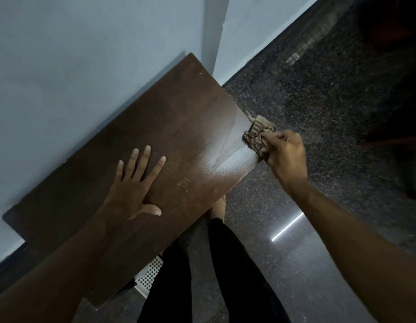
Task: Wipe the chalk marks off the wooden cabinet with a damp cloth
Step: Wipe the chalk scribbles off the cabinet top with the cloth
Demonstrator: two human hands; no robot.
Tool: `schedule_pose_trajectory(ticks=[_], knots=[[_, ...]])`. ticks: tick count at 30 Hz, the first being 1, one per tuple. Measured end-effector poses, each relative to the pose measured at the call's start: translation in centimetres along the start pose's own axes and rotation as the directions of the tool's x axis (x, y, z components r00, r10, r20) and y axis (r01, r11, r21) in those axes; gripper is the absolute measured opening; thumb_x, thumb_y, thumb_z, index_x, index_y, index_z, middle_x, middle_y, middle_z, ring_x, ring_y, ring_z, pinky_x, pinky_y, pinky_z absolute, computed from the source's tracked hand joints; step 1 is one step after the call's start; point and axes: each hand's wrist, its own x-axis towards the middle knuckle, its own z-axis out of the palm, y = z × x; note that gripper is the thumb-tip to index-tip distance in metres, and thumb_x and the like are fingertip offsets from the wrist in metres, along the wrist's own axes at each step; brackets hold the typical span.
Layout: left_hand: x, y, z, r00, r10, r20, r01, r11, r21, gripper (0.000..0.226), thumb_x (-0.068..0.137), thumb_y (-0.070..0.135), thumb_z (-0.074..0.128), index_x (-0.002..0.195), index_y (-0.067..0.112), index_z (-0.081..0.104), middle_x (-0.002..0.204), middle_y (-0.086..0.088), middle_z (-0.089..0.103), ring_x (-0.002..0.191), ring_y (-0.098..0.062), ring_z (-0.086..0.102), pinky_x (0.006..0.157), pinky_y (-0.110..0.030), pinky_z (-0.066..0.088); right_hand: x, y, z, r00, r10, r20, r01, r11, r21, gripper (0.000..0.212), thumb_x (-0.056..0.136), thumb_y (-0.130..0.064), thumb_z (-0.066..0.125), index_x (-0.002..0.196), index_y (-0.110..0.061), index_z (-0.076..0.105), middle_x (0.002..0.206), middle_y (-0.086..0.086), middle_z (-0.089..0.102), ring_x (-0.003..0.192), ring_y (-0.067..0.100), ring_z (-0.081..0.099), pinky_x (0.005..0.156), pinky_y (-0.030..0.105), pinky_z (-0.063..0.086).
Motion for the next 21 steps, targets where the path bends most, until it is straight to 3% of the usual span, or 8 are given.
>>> schedule_pose_trajectory(ticks=[3, 7, 10, 14, 17, 19, 21], knots=[[0.0, 0.1, -0.2, 1.0, 0.01, -0.001, -0.01, 1.0, -0.01, 0.138, 0.051, 0.096, 0.04, 0.162, 0.03, -0.007, 0.169, -0.015, -0.013, 0.154, -0.044, -0.005, 0.112, -0.072, 0.018, 0.1, -0.8, 0.4, 0.992, 0.122, -0.043, -0.121, 0.992, 0.022, 0.042, 0.082, 0.001, 0.063, 0.117, -0.02, 0.071, 0.106, 0.023, 0.056, 0.097, 0.04, 0.051, 0.082, 0.054, 0.048], [-0.1, 0.2, -0.3, 1.0, 0.004, 0.009, -0.004, 1.0, -0.02, 0.137, 0.052, 0.097, 0.037, 0.162, 0.03, -0.007, 0.169, -0.015, -0.014, 0.154, -0.043, -0.007, 0.112, -0.073, 0.018, -3.6, -5.6, 2.5, 0.993, 0.115, -0.002, -0.113, 0.984, 0.139, 0.038, 0.082, 0.002, 0.062, 0.113, -0.019, 0.07, 0.106, 0.022, 0.057, 0.097, 0.04, 0.054, 0.08, 0.053, 0.051], [0.0, 0.2, -0.6, 1.0, -0.003, 0.026, 0.004, 0.999, -0.036, 0.139, 0.052, 0.101, 0.038, 0.162, 0.031, -0.009, 0.169, -0.014, -0.015, 0.154, -0.043, -0.007, 0.111, -0.074, 0.02, -7.8, -10.2, 5.1, 0.996, -0.01, 0.091, 0.0, 0.994, 0.106, 0.039, 0.075, 0.003, 0.068, 0.11, -0.014, 0.07, 0.1, 0.018, 0.059, 0.09, 0.037, 0.056, 0.073, 0.046, 0.054], [0.0, 1.0, -1.0, 0.996, -0.06, 0.073, 0.066, 0.994, -0.082, 0.149, 0.048, 0.084, 0.072, 0.16, 0.036, -0.015, 0.167, -0.01, -0.023, 0.153, -0.038, -0.019, 0.113, -0.074, 0.015, -11.3, -12.4, 7.2, 0.926, -0.24, 0.292, 0.235, 0.971, 0.052, 0.037, 0.078, -0.019, 0.044, 0.11, -0.024, 0.062, 0.101, 0.007, 0.056, 0.09, 0.032, 0.051, 0.065, 0.046, 0.053], [0.0, 1.7, -1.4, 0.988, -0.118, 0.099, 0.125, 0.99, -0.067, 0.155, 0.048, 0.078, 0.079, 0.154, 0.041, -0.028, 0.164, -0.008, -0.033, 0.15, -0.035, -0.028, 0.116, -0.07, 0.011, -9.4, -10.9, 6.5, 0.884, -0.35, 0.309, 0.361, 0.932, 0.021, 0.029, 0.078, -0.017, 0.055, 0.105, -0.021, 0.066, 0.1, 0.006, 0.057, 0.088, 0.03, 0.05, 0.057, 0.042, 0.053], [0.0, 1.8, -1.5, 0.985, -0.133, 0.11, 0.14, 0.988, -0.065, 0.155, 0.05, 0.078, 0.079, 0.15, 0.043, -0.034, 0.161, -0.005, -0.039, 0.149, -0.032, -0.033, 0.117, -0.069, 0.009, -6.8, -9.5, 5.3, 0.909, -0.325, 0.259, 0.333, 0.943, 0.017, 0.036, 0.073, -0.011, 0.07, 0.108, -0.019, 0.069, 0.101, 0.01, 0.06, 0.089, 0.033, 0.054, 0.061, 0.041, 0.054], [-0.1, 1.7, -1.5, 0.985, -0.141, 0.1, 0.148, 0.987, -0.062, 0.155, 0.049, 0.077, 0.08, 0.15, 0.043, -0.033, 0.162, -0.005, -0.037, 0.149, -0.031, -0.032, 0.117, -0.069, 0.01, -3.3, -8.1, 3.7, 0.961, -0.188, 0.202, 0.191, 0.982, 0.007, 0.042, 0.075, -0.001, 0.071, 0.114, -0.017, 0.07, 0.105, 0.015, 0.06, 0.094, 0.035, 0.054, 0.073, 0.041, 0.051]])
